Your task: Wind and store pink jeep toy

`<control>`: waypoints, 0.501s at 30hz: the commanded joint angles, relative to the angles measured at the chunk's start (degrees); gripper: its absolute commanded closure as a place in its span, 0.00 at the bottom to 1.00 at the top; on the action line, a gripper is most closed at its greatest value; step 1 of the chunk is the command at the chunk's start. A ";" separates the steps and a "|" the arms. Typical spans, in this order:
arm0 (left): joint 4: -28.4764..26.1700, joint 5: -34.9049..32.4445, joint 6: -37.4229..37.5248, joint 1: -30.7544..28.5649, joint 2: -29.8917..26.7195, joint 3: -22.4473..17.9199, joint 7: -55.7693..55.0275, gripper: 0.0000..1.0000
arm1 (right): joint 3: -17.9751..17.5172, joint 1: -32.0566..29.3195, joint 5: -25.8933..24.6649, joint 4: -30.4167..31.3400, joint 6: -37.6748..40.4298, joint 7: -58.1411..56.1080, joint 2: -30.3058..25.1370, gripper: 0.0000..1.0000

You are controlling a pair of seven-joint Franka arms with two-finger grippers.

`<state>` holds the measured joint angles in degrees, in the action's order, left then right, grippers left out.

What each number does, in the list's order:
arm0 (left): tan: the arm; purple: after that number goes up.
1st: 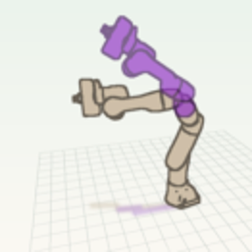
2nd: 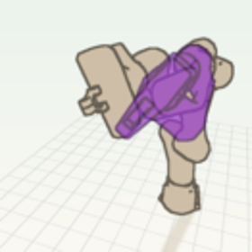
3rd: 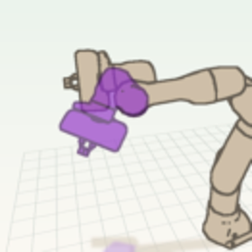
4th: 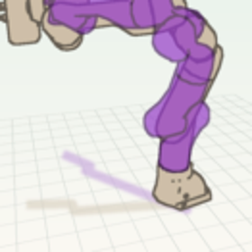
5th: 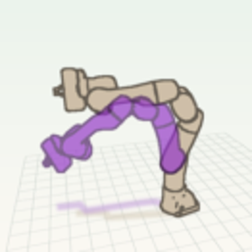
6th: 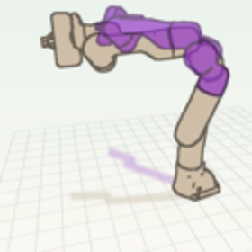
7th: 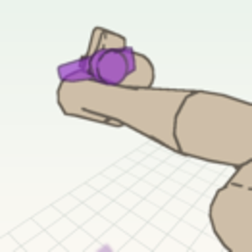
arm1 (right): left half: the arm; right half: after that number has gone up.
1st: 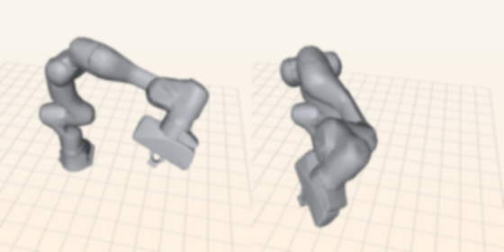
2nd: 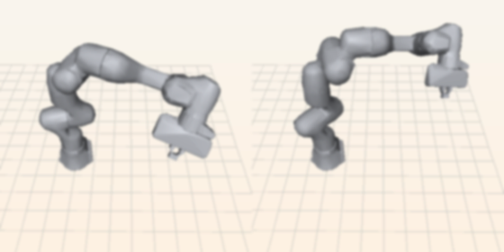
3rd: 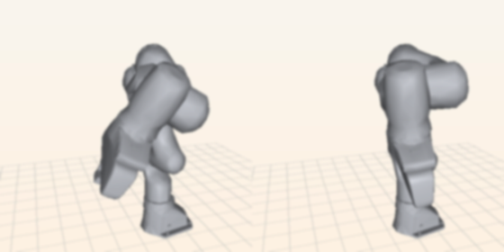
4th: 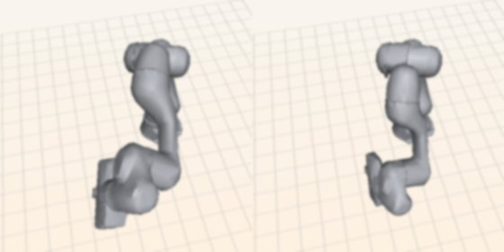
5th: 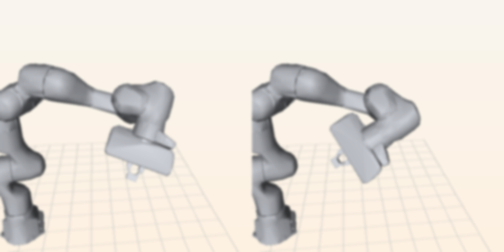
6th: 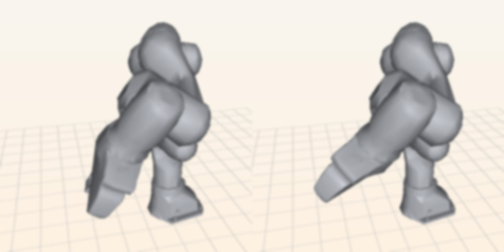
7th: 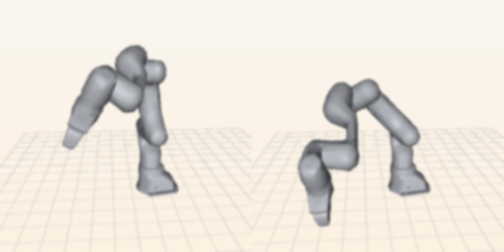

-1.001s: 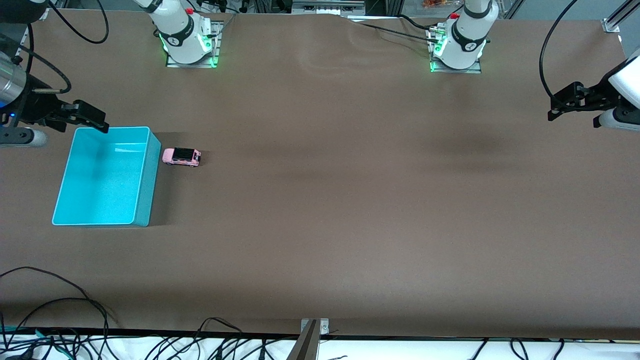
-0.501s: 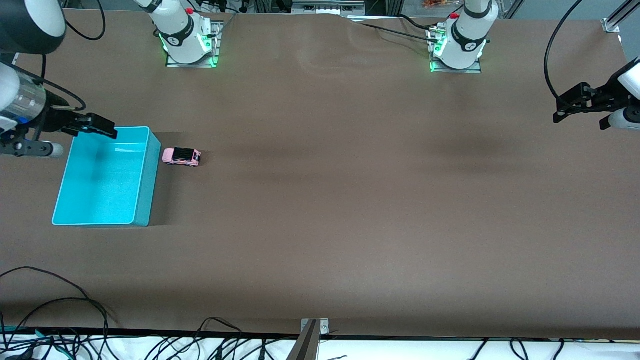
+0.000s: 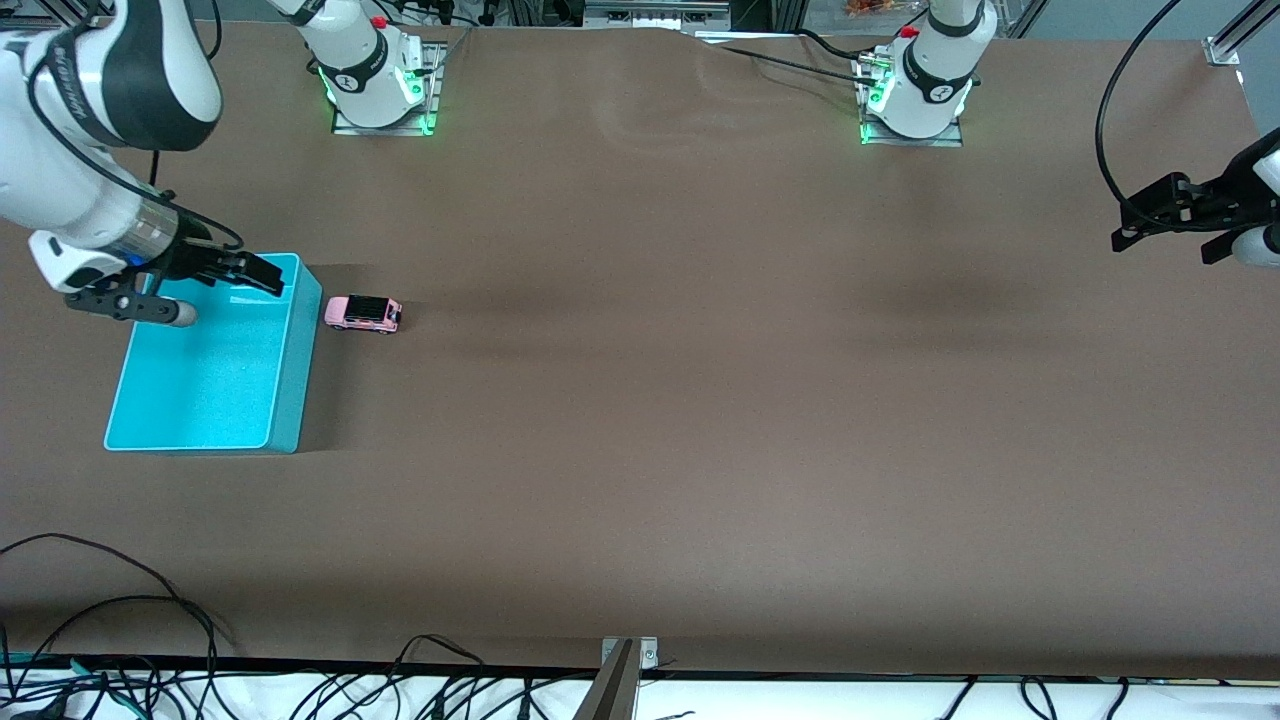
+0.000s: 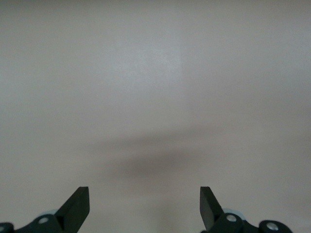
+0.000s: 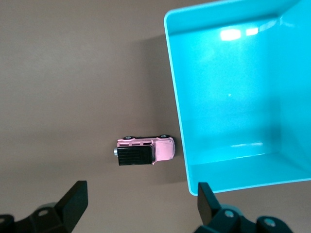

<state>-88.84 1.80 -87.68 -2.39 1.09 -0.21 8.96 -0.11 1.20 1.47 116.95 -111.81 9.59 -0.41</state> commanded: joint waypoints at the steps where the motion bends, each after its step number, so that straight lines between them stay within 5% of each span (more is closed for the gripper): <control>1: 2.70 -1.00 0.59 0.19 0.93 1.00 -0.26 0.00 | -1.11 0.11 -0.24 6.27 -3.94 4.82 -2.06 0.00; 15: 3.49 -3.29 0.67 0.01 0.93 2.93 -0.17 0.00 | -3.75 0.47 -0.24 13.74 -16.86 20.72 0.84 0.00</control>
<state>-87.09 -0.05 -87.74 -2.27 1.12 2.54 8.96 -2.98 1.64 1.47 128.52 -125.16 23.51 0.12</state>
